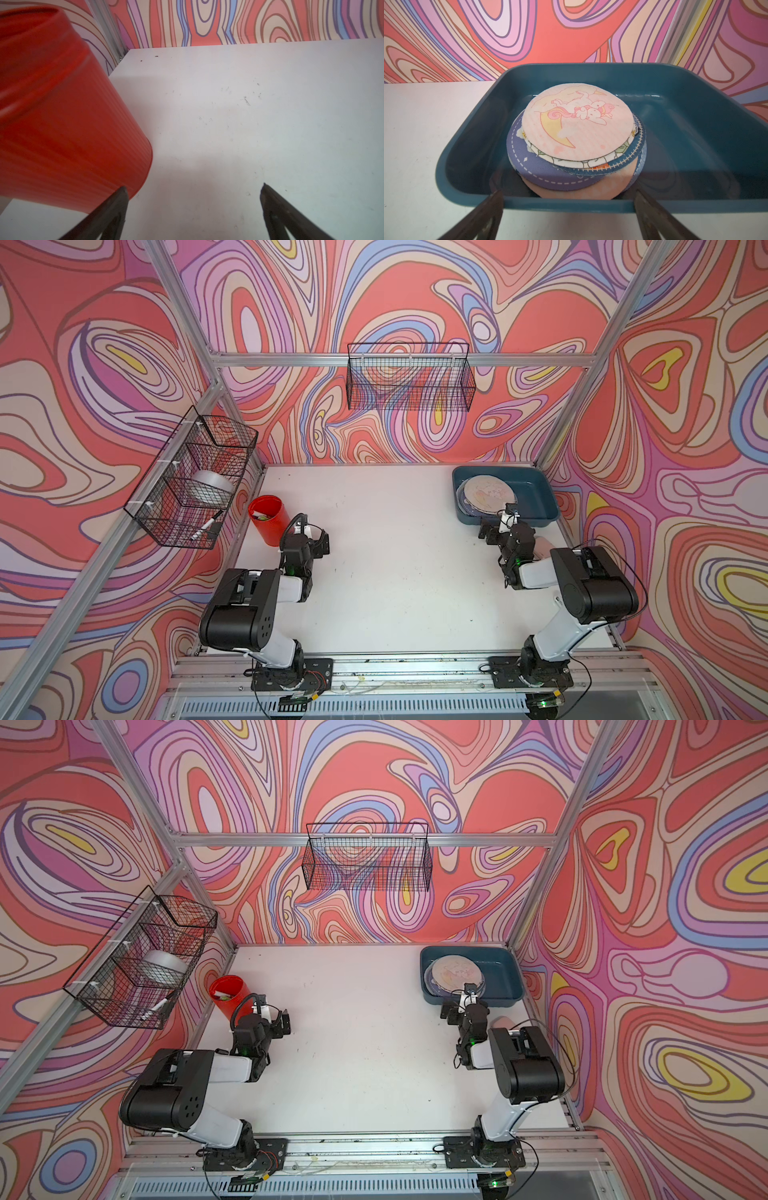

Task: Put the coasters into the storage box
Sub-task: Reset both arms

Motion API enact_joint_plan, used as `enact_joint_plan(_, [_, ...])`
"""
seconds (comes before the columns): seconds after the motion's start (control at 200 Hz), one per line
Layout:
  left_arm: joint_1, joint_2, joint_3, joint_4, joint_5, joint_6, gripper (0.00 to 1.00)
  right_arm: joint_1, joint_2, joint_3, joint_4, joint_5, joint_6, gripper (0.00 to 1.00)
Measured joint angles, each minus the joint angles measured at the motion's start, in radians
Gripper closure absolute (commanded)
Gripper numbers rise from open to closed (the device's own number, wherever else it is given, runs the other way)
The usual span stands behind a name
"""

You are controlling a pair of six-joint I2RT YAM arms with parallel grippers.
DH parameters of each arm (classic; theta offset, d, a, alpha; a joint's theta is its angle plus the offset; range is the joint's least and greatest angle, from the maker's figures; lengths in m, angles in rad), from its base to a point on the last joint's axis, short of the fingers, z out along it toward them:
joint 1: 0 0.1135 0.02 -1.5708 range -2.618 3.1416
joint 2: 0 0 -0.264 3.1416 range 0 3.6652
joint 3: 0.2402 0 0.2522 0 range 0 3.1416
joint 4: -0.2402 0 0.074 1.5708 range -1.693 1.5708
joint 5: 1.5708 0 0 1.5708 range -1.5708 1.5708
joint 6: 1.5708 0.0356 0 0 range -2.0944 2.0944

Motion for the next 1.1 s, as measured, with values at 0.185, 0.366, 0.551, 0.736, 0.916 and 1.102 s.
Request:
enact_joint_plan(0.185, [0.001,0.0,0.0,-0.002,-0.029,-0.015,0.0,-0.001,0.0,0.003,-0.006,0.009,0.009,0.01])
enact_joint_plan(0.366, [-0.017,0.0,-0.023,0.032,0.062,0.031,0.0,-0.002,0.0,0.003,-0.007,0.009,0.011,0.02])
enact_joint_plan(0.551, [-0.016,0.0,-0.023,0.034,0.132,0.055,0.0,-0.002,0.0,0.005,-0.01,0.001,0.01,0.01])
enact_joint_plan(0.736, [-0.005,0.0,0.001,-0.005,0.118,0.041,0.0,-0.002,0.0,0.006,-0.01,-0.013,0.01,0.02])
enact_joint_plan(0.916, [-0.005,0.0,0.017,-0.01,0.079,0.025,0.0,-0.003,0.0,0.006,-0.01,-0.017,0.01,0.02])
enact_joint_plan(1.102, [-0.003,0.0,0.019,-0.026,0.074,0.018,0.0,-0.003,0.0,0.006,-0.01,-0.02,0.01,0.02])
